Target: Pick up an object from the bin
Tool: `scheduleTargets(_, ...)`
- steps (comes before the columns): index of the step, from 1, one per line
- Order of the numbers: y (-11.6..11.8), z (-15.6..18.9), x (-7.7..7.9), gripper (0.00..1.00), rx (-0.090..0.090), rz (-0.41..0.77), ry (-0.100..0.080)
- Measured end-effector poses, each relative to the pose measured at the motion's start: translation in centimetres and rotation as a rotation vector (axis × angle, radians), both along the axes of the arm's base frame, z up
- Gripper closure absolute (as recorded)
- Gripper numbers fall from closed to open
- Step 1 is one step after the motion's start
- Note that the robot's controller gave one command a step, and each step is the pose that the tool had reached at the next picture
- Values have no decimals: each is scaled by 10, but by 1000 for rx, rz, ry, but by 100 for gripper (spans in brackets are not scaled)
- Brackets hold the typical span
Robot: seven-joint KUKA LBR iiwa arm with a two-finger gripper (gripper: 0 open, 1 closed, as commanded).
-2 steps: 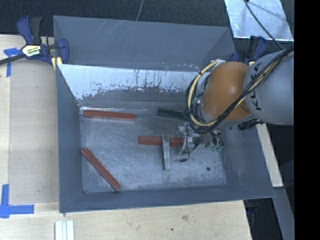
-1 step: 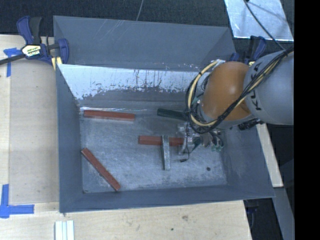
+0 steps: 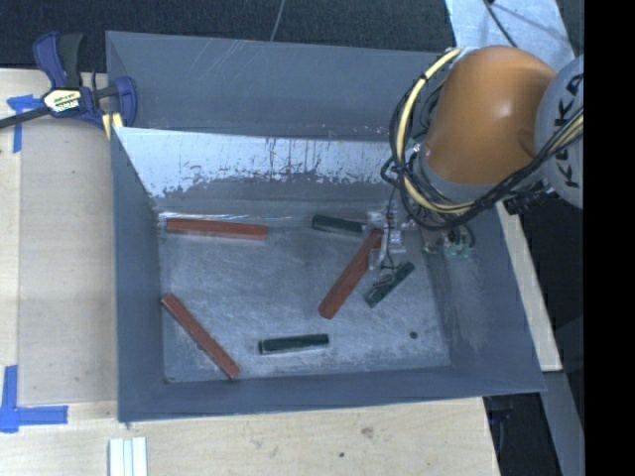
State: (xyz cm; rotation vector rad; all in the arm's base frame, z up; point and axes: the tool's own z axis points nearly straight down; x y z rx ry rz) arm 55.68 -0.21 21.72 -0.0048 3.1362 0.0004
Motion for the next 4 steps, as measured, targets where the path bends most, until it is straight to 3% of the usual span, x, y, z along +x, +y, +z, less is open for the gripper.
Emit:
scheduleTargets(1, 0, -1, -1, 100, 0, 0, 2)
scheduleTargets(2, -13, -34, 10, 100, -1, 69, -4)
scheduleTargets(3, -36, -140, -48, 0, -1, 24, 5)
scheduleTargets(4, -35, -139, -47, 100, -1, 25, 3)
